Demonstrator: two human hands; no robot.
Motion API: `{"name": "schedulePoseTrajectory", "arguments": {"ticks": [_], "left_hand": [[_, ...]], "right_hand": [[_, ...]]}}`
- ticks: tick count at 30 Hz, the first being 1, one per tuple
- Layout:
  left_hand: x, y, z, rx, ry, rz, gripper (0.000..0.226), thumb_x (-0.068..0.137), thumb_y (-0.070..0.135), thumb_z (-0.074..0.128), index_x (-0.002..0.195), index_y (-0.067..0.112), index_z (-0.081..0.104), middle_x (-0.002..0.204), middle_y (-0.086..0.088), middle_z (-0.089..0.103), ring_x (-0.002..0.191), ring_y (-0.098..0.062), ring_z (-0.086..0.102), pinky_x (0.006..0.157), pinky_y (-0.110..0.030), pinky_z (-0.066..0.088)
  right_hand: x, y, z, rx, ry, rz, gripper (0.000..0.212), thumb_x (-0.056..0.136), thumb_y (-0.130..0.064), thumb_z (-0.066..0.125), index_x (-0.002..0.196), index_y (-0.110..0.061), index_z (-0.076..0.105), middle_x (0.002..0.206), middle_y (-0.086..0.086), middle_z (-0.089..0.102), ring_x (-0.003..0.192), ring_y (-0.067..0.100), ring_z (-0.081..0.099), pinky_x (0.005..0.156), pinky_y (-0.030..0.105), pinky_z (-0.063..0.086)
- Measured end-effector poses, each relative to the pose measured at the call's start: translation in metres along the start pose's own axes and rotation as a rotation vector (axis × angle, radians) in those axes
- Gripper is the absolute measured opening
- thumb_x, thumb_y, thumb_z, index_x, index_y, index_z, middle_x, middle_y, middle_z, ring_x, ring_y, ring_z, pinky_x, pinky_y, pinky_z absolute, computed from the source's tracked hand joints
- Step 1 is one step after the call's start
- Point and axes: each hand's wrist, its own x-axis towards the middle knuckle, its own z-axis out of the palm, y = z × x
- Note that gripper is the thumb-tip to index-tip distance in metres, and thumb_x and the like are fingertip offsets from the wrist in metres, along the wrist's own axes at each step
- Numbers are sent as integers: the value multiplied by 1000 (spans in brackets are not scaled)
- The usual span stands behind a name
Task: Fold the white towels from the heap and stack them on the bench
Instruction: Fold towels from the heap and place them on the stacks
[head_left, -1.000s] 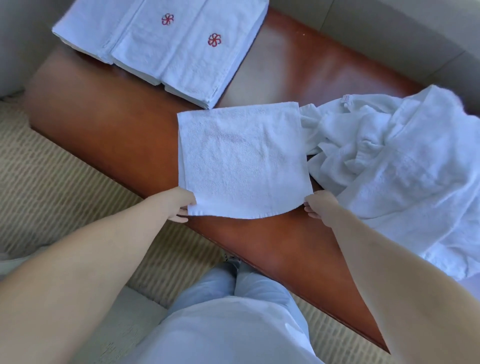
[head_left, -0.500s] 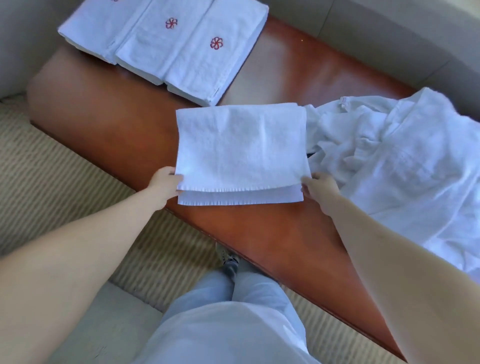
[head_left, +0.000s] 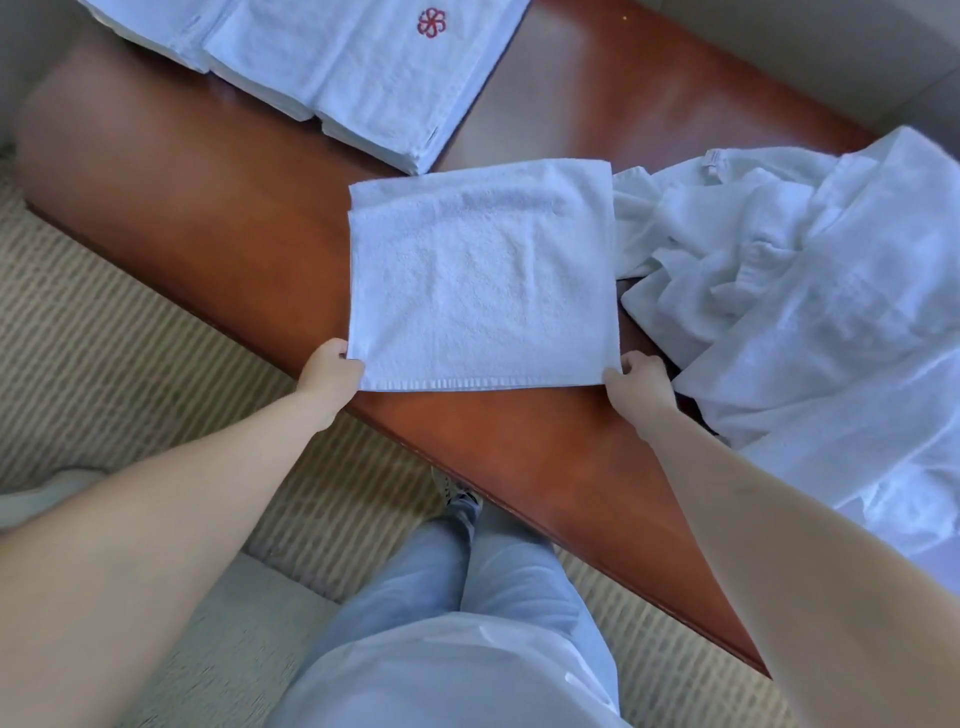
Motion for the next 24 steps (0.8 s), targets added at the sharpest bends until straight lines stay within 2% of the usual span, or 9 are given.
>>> {"name": "schedulePoseTrajectory", "arguments": {"ticks": [3,5,7,8,10,13,17,21,24], "left_hand": [[-6,-6,5,122,34,66,27,87,5,47,72,19,30,70,3,32,59,-17,27,53,-30,21],[-8,-6,5,207,59,90,19,89,8,51,77,16,38,80,2,40,65,-20,36,54,-31,28],[-8,-7,6,320,83,87,4,90,12,54,92,14,51,107,2,42,90,-23,44,69,-34,40],[-7,-7,7,348,92,75,7,91,14,56,98,14,54,116,3,39,98,-24,42,76,-35,42],[-7,-7,9,322,85,40,9,91,15,58,98,12,54,120,1,37,90,-25,48,72,-34,44],[-7,-4,9,259,53,1,12,88,15,61,90,12,50,110,-2,41,65,-22,42,56,-31,35],[-3,-3,3,218,4,67,27,85,13,63,79,16,37,81,-1,37,67,-20,31,56,-32,22],[1,-11,-4,209,-53,67,23,91,20,64,85,5,48,80,-4,48,71,-23,45,65,-38,38],[3,-16,-6,174,-25,72,36,94,23,65,71,15,39,68,2,42,69,-24,48,66,-36,40]], "right_hand": [[-2,-2,2,-64,33,-22,25,94,-16,52,72,-12,40,97,9,43,64,21,39,52,28,26],[-2,-4,4,-71,45,-13,24,92,-16,54,73,-11,40,96,10,44,64,21,38,52,28,26],[-2,-6,4,-67,39,0,17,89,-17,56,79,-6,47,95,12,49,66,21,42,54,29,30],[-2,-7,5,-69,37,5,16,88,-17,57,85,-3,52,96,13,52,68,22,44,54,29,31],[-1,-8,7,-55,35,8,14,86,-18,58,89,-4,54,98,13,54,68,22,47,54,28,32],[1,-8,8,47,19,44,10,85,-17,59,89,-9,55,105,10,54,71,22,49,57,29,36],[4,-5,7,141,-17,77,10,85,-23,63,86,-17,54,84,-2,55,72,18,49,61,31,40],[5,-3,5,176,-2,98,21,90,-34,64,80,-19,54,77,-5,53,70,16,48,62,31,39],[6,2,4,217,30,121,19,91,-31,66,82,-14,63,78,-2,64,71,19,56,62,30,43]]}}
